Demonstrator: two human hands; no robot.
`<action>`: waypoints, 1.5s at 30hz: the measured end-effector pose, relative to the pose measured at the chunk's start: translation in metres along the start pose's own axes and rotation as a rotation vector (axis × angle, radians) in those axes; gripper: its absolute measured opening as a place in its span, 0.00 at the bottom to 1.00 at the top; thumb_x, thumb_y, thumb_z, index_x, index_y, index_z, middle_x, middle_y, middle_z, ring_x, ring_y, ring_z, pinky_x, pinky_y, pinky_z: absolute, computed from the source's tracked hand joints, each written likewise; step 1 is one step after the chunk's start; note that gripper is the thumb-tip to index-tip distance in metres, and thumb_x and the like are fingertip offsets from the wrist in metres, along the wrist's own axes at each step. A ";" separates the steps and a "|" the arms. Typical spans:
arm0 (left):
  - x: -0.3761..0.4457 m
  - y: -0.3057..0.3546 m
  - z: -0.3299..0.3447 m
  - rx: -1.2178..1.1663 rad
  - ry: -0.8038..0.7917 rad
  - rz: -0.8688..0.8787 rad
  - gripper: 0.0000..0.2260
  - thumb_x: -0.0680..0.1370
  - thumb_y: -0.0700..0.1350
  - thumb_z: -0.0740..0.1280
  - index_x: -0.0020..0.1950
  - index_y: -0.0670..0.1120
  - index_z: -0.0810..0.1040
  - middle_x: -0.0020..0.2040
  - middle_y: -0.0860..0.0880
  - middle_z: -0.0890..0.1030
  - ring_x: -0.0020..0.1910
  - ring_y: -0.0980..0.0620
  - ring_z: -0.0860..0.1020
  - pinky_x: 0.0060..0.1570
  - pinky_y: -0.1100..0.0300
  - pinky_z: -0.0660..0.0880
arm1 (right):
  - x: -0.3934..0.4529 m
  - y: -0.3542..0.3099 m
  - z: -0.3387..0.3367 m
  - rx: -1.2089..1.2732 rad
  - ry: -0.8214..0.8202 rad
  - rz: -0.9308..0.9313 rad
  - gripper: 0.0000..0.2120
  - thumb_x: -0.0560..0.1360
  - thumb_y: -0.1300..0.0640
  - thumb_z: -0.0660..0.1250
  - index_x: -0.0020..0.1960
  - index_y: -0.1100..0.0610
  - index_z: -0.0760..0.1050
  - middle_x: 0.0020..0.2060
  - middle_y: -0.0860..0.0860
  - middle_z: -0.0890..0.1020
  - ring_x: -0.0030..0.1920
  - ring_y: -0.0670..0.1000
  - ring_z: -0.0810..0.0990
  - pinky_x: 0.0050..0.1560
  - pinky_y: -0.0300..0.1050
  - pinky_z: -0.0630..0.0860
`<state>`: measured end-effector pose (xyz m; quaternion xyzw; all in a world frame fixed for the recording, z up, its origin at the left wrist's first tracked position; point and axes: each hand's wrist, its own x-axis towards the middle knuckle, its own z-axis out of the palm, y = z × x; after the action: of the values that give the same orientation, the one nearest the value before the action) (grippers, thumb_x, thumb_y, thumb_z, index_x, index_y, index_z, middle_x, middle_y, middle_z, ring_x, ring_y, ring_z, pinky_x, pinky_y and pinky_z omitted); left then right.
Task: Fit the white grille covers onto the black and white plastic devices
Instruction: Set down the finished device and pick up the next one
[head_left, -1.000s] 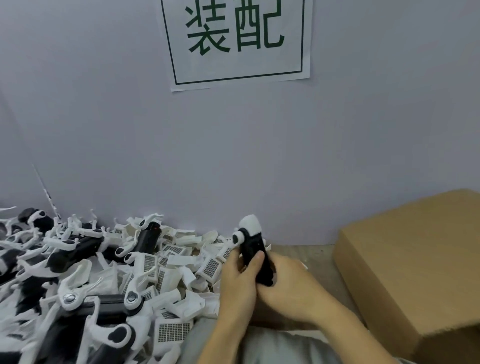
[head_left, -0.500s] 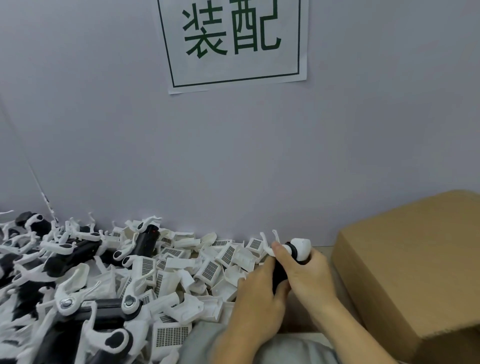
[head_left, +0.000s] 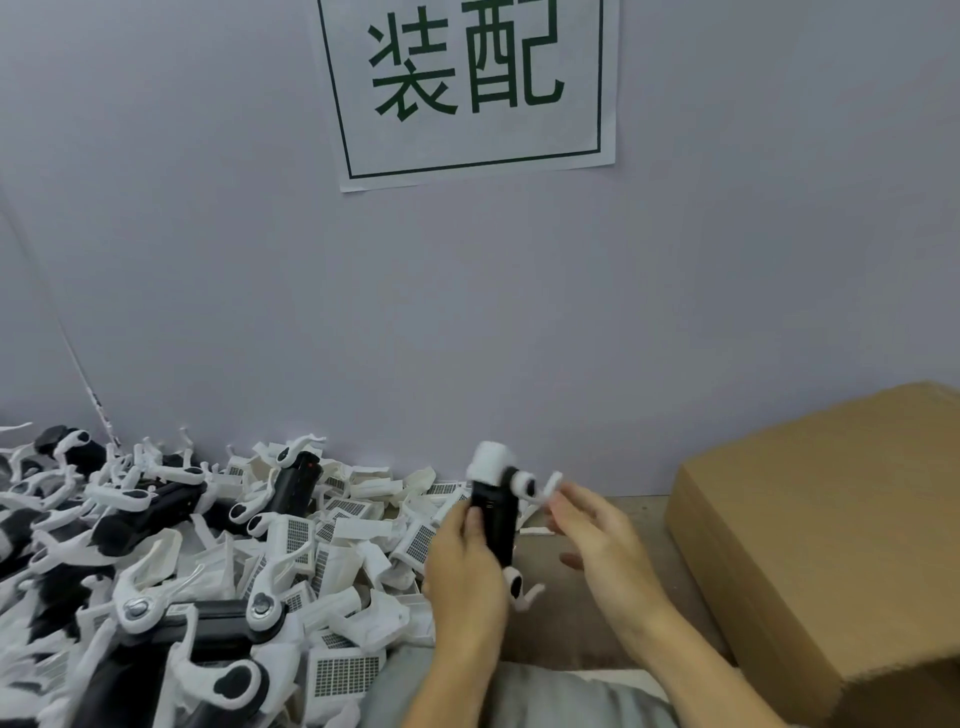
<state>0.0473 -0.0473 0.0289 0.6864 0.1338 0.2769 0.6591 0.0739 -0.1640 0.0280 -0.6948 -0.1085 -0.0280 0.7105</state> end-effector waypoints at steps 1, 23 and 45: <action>0.002 0.004 -0.002 -0.256 0.010 -0.139 0.14 0.84 0.45 0.59 0.43 0.44 0.79 0.38 0.45 0.80 0.40 0.43 0.80 0.45 0.50 0.75 | 0.001 0.001 -0.001 -0.081 0.044 0.018 0.03 0.80 0.52 0.66 0.53 0.45 0.77 0.52 0.43 0.83 0.54 0.41 0.80 0.54 0.39 0.75; 0.007 0.000 -0.005 -0.621 -0.180 -0.466 0.29 0.82 0.61 0.56 0.60 0.37 0.81 0.57 0.35 0.83 0.55 0.35 0.81 0.59 0.39 0.77 | -0.009 0.008 0.016 0.131 -0.280 0.251 0.09 0.79 0.65 0.65 0.59 0.60 0.73 0.42 0.54 0.87 0.42 0.54 0.84 0.42 0.47 0.80; 0.007 -0.009 0.002 -0.559 -0.094 -0.477 0.32 0.83 0.60 0.55 0.66 0.31 0.73 0.61 0.27 0.77 0.60 0.27 0.76 0.67 0.30 0.68 | -0.011 0.005 0.019 0.259 -0.408 0.329 0.17 0.66 0.60 0.64 0.53 0.50 0.77 0.34 0.51 0.84 0.31 0.49 0.81 0.31 0.41 0.76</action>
<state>0.0557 -0.0437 0.0218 0.4412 0.1788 0.1095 0.8726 0.0618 -0.1467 0.0207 -0.5979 -0.1375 0.2420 0.7517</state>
